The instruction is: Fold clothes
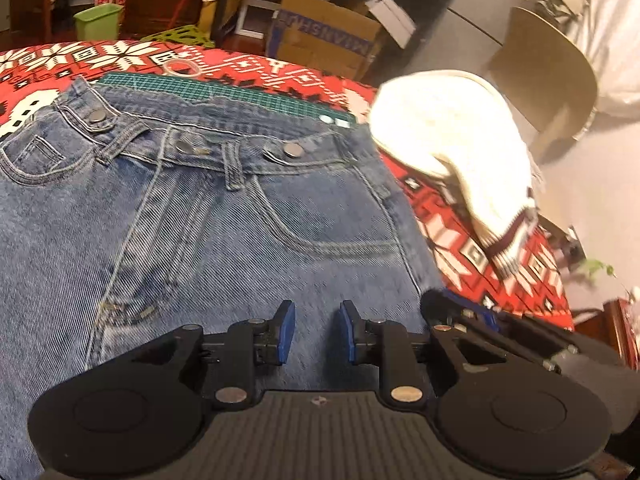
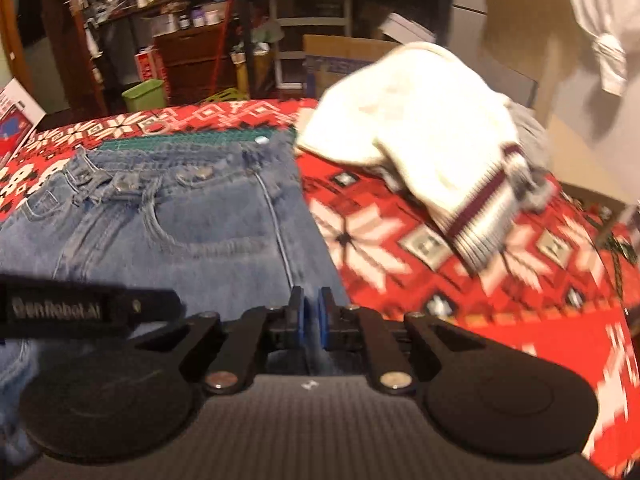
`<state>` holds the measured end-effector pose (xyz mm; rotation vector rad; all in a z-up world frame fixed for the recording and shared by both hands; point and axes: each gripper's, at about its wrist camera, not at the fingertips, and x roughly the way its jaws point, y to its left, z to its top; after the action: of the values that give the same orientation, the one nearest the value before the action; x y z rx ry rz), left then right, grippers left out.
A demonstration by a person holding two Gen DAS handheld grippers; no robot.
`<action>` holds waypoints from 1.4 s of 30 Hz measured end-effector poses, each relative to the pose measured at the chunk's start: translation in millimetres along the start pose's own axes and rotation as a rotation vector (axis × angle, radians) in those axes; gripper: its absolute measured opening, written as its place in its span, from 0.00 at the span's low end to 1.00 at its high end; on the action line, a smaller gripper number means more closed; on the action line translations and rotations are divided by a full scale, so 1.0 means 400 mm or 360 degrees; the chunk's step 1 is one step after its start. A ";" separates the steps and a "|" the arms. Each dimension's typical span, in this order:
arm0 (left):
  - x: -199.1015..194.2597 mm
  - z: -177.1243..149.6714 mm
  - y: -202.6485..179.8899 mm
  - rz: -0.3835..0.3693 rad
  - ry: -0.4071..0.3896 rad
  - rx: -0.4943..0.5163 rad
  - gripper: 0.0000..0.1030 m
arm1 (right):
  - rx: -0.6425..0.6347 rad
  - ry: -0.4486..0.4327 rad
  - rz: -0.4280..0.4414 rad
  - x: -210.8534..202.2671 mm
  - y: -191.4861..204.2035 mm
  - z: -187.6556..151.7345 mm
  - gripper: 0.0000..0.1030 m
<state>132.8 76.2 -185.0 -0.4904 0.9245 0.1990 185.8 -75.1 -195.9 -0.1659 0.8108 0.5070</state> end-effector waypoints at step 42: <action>0.037 0.079 0.070 -0.0039 -0.0098 -0.0096 0.21 | -0.0075 -0.0092 0.0123 0.222 0.015 0.193 0.05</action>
<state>154.0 115.4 -190.1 -0.5485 0.8540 0.2193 284.6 -11.6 -207.6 -0.1630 0.7511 0.6013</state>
